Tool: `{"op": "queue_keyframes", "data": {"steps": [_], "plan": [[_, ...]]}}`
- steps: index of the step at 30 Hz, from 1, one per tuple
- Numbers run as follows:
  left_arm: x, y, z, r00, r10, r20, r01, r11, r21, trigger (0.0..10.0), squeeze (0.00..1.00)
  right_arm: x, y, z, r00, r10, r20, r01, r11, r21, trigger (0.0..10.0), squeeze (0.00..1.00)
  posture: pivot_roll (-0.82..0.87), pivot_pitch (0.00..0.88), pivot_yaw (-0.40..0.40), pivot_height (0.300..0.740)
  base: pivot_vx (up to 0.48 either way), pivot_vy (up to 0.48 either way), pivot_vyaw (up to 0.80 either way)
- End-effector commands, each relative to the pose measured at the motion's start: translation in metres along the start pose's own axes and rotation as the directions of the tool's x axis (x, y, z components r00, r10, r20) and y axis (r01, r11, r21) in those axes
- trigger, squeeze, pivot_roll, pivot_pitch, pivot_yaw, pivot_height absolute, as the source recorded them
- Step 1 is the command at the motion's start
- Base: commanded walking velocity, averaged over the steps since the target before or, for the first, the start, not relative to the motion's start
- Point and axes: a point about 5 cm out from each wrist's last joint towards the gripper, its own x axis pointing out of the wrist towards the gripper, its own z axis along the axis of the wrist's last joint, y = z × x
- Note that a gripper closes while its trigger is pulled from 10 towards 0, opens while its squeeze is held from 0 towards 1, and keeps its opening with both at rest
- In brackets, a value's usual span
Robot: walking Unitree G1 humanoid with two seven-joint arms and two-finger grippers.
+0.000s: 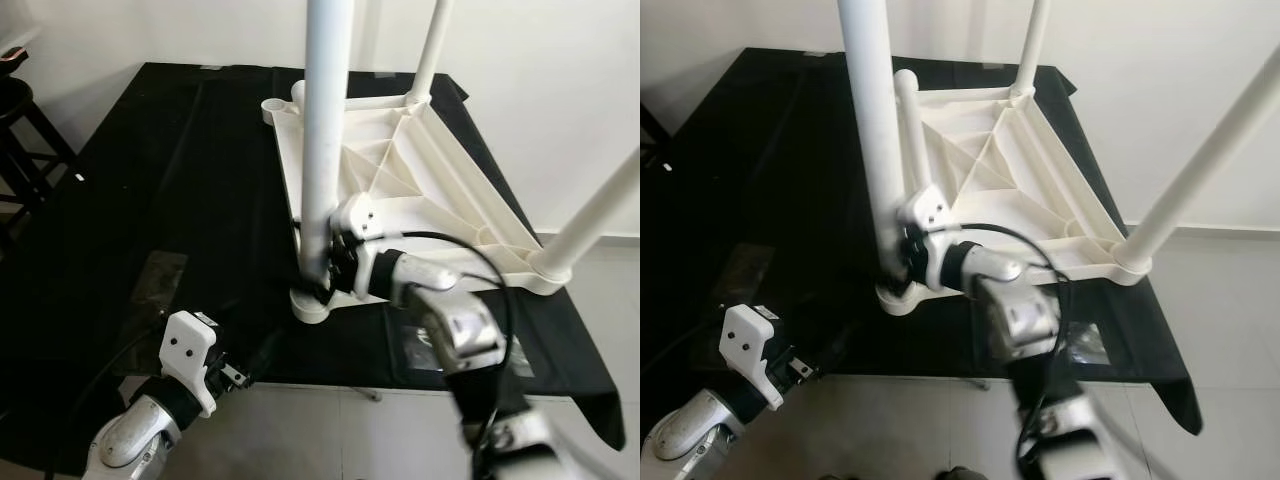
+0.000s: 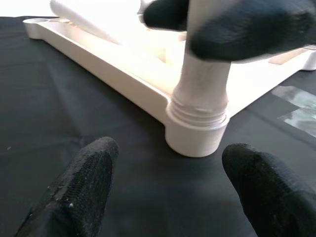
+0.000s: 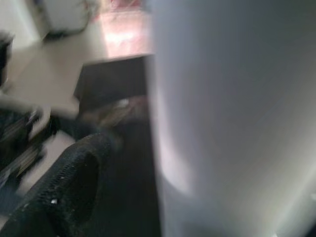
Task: Building children table
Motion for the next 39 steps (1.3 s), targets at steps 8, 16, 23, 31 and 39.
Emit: {"op": "queue_keyframes", "data": {"steps": [8,16,23,31,39], "plan": [[-0.001,-0.006,-0.003,1.0,-0.003,-0.006,0.003,1.0,-0.011,10.0,0.0,0.002,-0.021,0.018,0.982,0.191,-0.011,-0.191,0.981,-0.032,4.5,0.0,-0.12,0.147,-0.058,0.74,0.0,0.0,0.0],[-0.002,-0.007,-0.003,1.0,-0.01,-0.007,0.01,1.0,-0.016,10.0,0.0,-0.002,-0.028,0.028,0.953,0.303,0.024,-0.303,0.953,-0.015,0.0,0.0,-0.12,0.153,-0.058,0.74,0.0,0.0,0.0],[-0.001,-0.007,-0.002,1.0,-0.012,-0.004,0.012,1.0,-0.019,10.0,0.0,-0.016,-0.032,0.016,0.965,0.26,0.016,-0.26,0.966,-0.002,0.0,0.0,-0.13,0.161,-0.058,0.74,0.0,0.0,0.0],[-0.002,-0.004,-0.002,1.0,-0.011,-0.005,0.011,1.0,-0.017,10.0,0.0,-0.015,-0.022,-0.008,0.995,-0.102,0.009,0.101,0.991,0.087,0.0,0.0,-0.16,0.165,-0.054,0.74,0.0,0.0,0.0],[-0.002,0.003,-0.004,1.0,-0.008,-0.013,0.008,1.0,-0.007,10.0,0.0,0.007,0.057,-0.053,0.793,-0.581,-0.186,0.607,0.778,0.159,0.0,0.0,-0.17,0.144,-0.046,0.74,0.0,0.0,0.0]]}}
